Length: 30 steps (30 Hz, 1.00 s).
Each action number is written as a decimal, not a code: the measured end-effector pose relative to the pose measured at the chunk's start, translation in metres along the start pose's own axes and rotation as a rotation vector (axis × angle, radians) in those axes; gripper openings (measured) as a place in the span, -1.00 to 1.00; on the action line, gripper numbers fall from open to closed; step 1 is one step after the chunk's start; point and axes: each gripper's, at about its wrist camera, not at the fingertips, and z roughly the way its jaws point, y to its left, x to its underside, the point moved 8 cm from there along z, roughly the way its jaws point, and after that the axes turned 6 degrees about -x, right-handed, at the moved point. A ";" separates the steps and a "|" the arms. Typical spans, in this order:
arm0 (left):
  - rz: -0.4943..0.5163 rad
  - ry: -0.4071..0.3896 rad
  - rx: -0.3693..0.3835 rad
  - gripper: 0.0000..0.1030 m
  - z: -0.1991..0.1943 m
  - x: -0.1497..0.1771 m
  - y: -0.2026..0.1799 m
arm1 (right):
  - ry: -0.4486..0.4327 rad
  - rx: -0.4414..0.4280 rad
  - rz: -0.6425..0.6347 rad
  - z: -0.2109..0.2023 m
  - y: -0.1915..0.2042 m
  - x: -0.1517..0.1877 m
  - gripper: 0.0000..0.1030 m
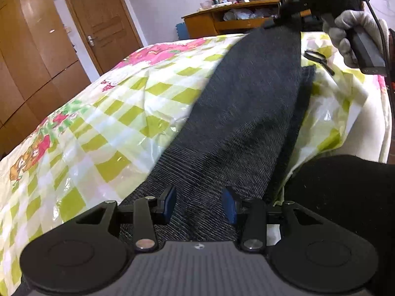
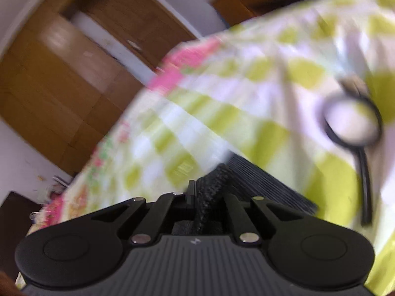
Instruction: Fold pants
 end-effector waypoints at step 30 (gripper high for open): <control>-0.112 0.164 -0.138 0.17 -0.064 0.093 0.066 | 0.050 0.335 -0.492 -0.041 0.032 0.035 -0.69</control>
